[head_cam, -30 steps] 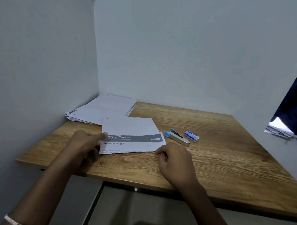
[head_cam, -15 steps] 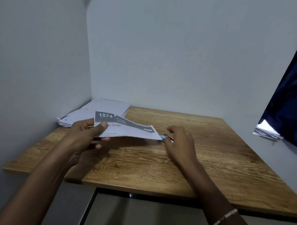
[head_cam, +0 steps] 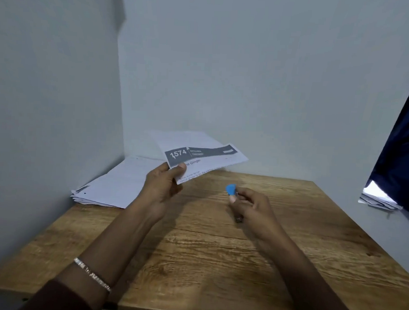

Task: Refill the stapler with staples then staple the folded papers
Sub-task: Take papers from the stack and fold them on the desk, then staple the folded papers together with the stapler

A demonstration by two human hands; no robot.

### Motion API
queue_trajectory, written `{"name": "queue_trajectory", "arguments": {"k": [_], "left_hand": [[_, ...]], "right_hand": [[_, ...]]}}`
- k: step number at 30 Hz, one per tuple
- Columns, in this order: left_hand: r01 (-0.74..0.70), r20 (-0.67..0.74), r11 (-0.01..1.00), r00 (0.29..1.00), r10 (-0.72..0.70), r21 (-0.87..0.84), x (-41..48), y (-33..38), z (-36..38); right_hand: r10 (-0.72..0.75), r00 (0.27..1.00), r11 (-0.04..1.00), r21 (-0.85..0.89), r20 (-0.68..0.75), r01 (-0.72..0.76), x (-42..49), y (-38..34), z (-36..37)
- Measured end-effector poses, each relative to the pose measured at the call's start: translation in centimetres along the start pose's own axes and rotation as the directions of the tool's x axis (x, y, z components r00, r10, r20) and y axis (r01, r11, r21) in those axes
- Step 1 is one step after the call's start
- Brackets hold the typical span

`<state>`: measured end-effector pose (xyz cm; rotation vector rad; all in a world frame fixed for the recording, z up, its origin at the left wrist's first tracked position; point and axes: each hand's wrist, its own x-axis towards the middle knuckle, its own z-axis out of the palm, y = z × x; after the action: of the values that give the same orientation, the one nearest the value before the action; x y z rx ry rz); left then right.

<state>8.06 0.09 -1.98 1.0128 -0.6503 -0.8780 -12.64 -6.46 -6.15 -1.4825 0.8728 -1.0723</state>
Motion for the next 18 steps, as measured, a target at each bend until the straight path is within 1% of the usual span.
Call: {"name": "queue_trajectory", "arguments": {"k": [1, 2, 4, 5, 7, 9, 12, 15, 18], "left_hand": [[0.065, -0.006, 0.998, 0.998, -0.065, -0.027, 0.5, -0.6, 0.4], [0.120, -0.009, 0.991, 0.993, -0.121, -0.062, 0.8, -1.2, 0.8], [0.206, -0.006, 0.968, 0.978, -0.209, -0.141, 1.3, -2.6, 1.1], [0.238, 0.007, 0.953, 0.970, -0.241, -0.188, 1.5, -3.3, 1.1], [0.260, 0.038, 0.939, 0.965, -0.259, -0.226, 1.7, -4.5, 0.8], [0.247, 0.053, 0.949, 0.969, -0.242, -0.197, 2.1, -5.2, 0.6], [0.218, 0.036, 0.949, 0.976, -0.216, -0.227, 2.4, -5.7, 0.8], [0.198, 0.028, 0.940, 0.980, -0.198, -0.278, 2.8, -6.0, 0.8], [0.219, 0.065, 0.926, 0.976, -0.209, -0.309, 2.8, -6.4, 0.9]], "right_hand": [[0.061, 0.993, 0.990, 0.118, 0.098, -0.073, 0.1, -0.3, 0.4], [0.087, 0.978, 0.982, 0.152, 0.189, -0.116, 0.1, -0.6, 0.8], [0.091, 0.943, 0.985, 0.108, 0.320, -0.132, 0.4, -0.8, 1.7], [0.091, 0.931, 0.988, 0.083, 0.354, -0.128, 0.7, -0.8, 2.1], [0.100, 0.918, 0.987, 0.081, 0.384, -0.142, 1.2, -0.7, 2.4], [0.117, 0.906, 0.981, 0.097, 0.406, -0.170, 2.0, -0.4, 2.4], [0.143, 0.888, 0.979, 0.068, 0.436, -0.191, 2.6, 0.4, 2.0], [0.178, 0.885, 0.975, 0.047, 0.430, -0.219, 3.1, 1.1, 1.5], [0.155, 0.889, 0.973, 0.091, 0.431, -0.214, 3.4, 1.6, 1.2]]}}
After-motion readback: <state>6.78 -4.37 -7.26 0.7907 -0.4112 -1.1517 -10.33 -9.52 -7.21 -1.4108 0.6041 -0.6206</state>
